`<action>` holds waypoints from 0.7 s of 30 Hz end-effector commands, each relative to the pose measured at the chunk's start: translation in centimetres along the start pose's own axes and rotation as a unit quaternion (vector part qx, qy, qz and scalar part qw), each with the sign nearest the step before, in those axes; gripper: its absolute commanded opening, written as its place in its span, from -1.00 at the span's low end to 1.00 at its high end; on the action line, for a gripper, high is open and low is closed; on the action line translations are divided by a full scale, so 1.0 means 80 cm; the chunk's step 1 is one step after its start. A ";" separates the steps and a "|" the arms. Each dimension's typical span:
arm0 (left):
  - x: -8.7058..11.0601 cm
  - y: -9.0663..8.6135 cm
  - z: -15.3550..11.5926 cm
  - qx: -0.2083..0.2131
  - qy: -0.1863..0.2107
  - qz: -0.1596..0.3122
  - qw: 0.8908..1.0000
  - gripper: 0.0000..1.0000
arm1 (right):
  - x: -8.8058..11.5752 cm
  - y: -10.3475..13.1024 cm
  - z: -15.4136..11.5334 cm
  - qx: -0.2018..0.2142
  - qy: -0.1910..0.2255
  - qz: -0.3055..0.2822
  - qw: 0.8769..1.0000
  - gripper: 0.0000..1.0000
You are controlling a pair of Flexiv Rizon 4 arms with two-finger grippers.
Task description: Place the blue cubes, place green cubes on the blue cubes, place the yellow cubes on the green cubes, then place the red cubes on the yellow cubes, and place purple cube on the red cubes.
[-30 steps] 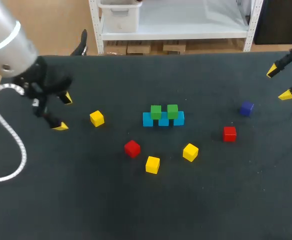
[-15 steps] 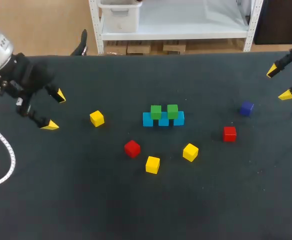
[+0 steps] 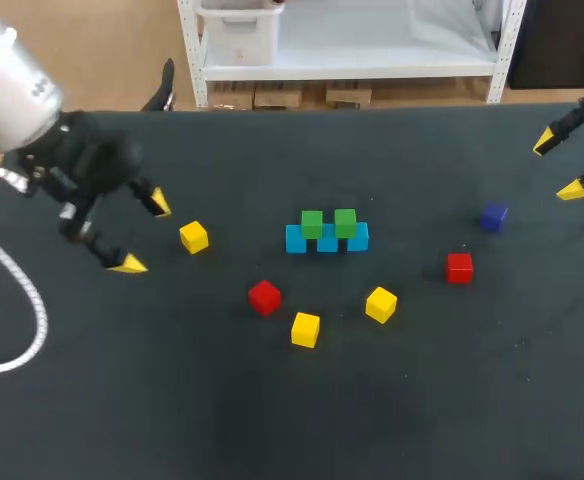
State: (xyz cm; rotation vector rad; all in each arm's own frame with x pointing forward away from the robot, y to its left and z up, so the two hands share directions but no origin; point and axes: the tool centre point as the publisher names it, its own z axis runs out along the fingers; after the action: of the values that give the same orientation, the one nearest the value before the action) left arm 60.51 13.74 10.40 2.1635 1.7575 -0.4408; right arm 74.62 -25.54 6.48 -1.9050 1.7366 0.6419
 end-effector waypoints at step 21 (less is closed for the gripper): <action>-0.161 -0.002 0.116 0.017 0.001 0.014 1.000 1.00 | 0.000 0.000 0.000 0.000 -0.001 -0.001 1.000 1.00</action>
State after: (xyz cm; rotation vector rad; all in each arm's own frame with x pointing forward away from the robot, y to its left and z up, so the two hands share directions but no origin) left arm 57.20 0.14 8.31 2.1916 1.7114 -0.4888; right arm 74.62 -25.54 6.48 -1.9051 1.7367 0.6418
